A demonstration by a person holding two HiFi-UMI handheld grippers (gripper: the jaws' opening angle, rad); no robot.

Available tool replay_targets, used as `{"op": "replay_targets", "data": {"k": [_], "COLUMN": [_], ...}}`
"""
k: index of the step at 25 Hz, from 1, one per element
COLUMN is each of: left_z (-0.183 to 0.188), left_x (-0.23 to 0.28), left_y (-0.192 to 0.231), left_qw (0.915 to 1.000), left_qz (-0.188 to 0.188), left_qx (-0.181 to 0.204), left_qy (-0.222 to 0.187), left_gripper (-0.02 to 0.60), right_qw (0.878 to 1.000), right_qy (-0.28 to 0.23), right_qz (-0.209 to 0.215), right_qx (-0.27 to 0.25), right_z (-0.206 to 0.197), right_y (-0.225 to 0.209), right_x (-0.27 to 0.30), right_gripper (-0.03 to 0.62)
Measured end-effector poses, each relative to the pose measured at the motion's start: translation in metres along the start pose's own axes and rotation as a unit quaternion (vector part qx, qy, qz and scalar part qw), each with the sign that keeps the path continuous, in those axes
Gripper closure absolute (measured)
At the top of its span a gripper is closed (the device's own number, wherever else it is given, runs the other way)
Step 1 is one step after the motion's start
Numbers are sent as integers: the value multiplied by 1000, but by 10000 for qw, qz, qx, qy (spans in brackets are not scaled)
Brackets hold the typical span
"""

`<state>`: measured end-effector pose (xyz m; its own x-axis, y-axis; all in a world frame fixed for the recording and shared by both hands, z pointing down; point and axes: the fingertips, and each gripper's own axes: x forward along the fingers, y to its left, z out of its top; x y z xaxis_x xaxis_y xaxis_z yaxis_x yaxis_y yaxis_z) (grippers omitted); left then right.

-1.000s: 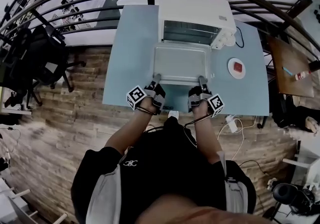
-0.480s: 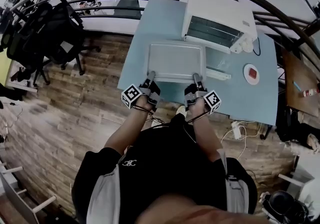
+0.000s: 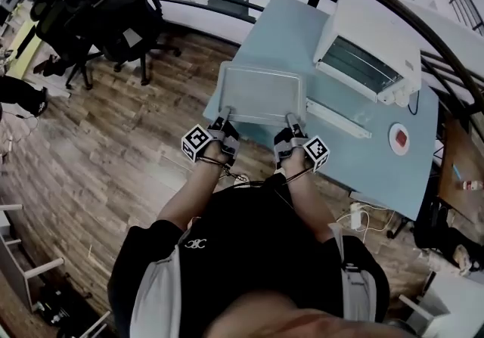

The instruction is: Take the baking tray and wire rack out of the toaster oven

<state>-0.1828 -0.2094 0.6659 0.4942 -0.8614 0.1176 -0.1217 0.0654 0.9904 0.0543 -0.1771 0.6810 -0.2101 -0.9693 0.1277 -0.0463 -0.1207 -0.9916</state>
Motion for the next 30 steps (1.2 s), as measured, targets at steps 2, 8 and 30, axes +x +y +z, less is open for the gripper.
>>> {"op": "replay_targets", "data": {"k": [2,8,30], "left_z": [8,21,1], "left_x": [-9,-28,-35], "left_y": [10,36,91], "left_qw": [9999,9989,9761], "left_qz": [94,355,1884], "left_qx": [-59,-180,895], "left_qy": [-94,-228,610], "left_gripper": [525,525,491], "right_qw": [9999,9987,9376], "right_qy": [89,287,848], "right_qz": [-108,-415,-2603], "right_qx": [20,-67,-2145], "right_z": [-11,-32,-27], "right_y": [-7,-22,-81], "right_x": [5,12,9], "right_gripper": [546,544,475]}}
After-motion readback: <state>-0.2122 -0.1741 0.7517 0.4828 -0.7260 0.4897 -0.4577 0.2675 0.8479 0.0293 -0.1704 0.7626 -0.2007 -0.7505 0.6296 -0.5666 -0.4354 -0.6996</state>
